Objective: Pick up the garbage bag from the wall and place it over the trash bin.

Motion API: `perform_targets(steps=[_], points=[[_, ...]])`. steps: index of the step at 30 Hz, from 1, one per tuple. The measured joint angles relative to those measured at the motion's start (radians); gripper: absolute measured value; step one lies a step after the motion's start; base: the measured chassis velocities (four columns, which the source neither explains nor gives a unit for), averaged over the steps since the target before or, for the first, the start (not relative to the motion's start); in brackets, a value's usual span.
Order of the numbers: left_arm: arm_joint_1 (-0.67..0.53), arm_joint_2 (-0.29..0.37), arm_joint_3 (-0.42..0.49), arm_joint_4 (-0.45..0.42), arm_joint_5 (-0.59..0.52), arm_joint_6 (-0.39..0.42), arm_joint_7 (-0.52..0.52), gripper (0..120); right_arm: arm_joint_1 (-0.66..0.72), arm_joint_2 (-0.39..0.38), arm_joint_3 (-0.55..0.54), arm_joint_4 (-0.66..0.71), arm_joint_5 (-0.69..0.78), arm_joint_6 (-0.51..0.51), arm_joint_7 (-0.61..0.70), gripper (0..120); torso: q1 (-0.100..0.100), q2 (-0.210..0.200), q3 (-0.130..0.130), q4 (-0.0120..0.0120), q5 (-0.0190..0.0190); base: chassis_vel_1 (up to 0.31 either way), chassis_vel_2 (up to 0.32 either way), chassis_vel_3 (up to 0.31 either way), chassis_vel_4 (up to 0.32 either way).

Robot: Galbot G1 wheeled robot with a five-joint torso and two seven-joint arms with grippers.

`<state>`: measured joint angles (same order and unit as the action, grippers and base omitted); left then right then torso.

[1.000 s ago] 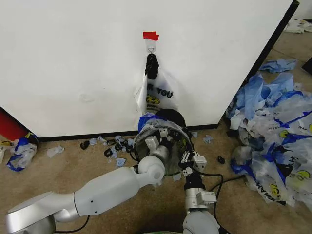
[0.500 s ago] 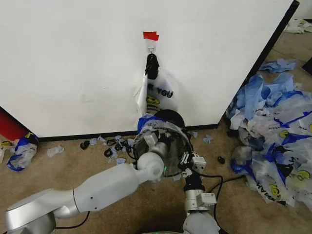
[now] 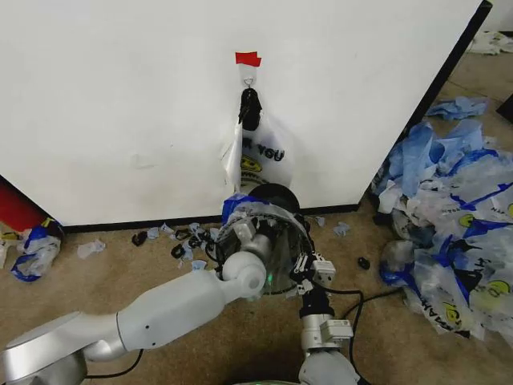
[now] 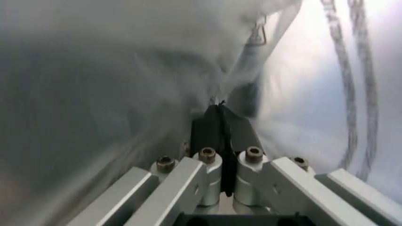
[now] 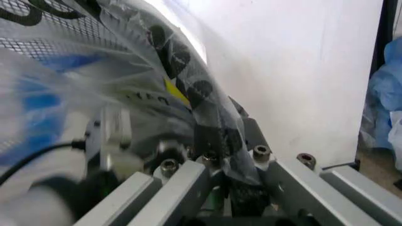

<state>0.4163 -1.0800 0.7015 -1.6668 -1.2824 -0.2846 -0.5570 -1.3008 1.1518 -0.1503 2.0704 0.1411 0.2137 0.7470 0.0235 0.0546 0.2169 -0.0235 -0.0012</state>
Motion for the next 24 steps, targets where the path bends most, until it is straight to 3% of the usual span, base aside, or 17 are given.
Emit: perform_targets(steps=[10, 24], points=[[0.013, 0.042, 0.056, -0.037, 0.019, 0.021, -0.033, 0, 0.001, 0.000, 0.000, -0.004, -0.002, -0.002, 0.001, 0, 0.000, 0.000, 0.000, -0.0001, 0.0000, 0.000, 0.000, 0.000, 0.000], [-0.050, 0.008, 0.030, 0.017, 0.031, 0.026, -0.104, 0, -0.032, 0.003, 0.006, 0.003, -0.029, 0.004, -0.002, 0, 0.000, 0.000, 0.000, -0.0003, 0.0002, 0.000, 0.000, 0.000, 0.000]])
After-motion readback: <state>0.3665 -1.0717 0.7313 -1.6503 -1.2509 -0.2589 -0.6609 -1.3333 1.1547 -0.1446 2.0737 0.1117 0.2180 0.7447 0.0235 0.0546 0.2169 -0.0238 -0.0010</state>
